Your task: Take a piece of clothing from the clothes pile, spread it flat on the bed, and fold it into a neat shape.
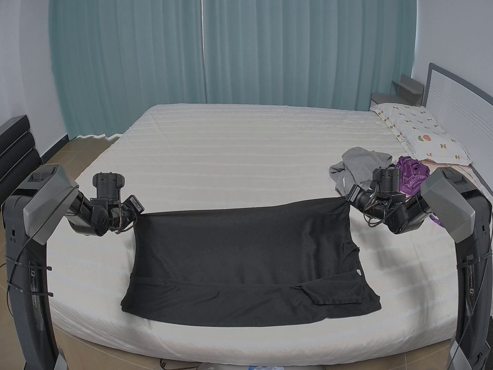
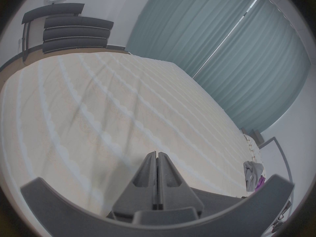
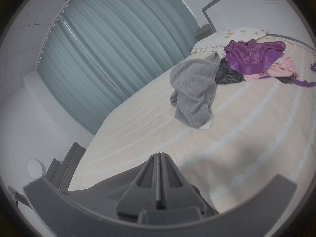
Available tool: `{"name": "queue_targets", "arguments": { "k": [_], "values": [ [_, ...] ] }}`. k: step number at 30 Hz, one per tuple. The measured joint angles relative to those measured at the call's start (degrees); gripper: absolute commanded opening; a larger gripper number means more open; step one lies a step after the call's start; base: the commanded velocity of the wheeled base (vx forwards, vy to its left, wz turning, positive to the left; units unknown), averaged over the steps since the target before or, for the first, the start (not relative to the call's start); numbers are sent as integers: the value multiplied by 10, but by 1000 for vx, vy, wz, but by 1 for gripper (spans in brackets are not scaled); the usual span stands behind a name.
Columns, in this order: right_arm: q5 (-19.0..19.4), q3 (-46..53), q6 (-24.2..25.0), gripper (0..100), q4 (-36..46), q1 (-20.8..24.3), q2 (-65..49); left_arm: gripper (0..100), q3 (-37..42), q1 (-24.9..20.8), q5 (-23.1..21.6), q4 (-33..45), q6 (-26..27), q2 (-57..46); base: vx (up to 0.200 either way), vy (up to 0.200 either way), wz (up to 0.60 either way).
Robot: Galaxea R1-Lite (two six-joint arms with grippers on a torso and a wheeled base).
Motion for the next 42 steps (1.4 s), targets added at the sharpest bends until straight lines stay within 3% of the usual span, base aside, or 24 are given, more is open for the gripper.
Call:
{"name": "queue_targets", "arguments": {
  "k": [21, 33, 42],
  "values": [
    [73, 246, -4, 0, -6, -13, -127, 0, 154, -20, 1, 0, 58, -94, 0, 0, 0],
    [105, 381, -24, 0, -87, -21, -140, 0, 233, -20, -4, -5, 61, -110, 0, 0, 0],
    [109, 429, -46, 0, -146, -21, -106, 0, 292, -28, -7, -64, 60, -104, 0, 0, 0]
  ]
}}
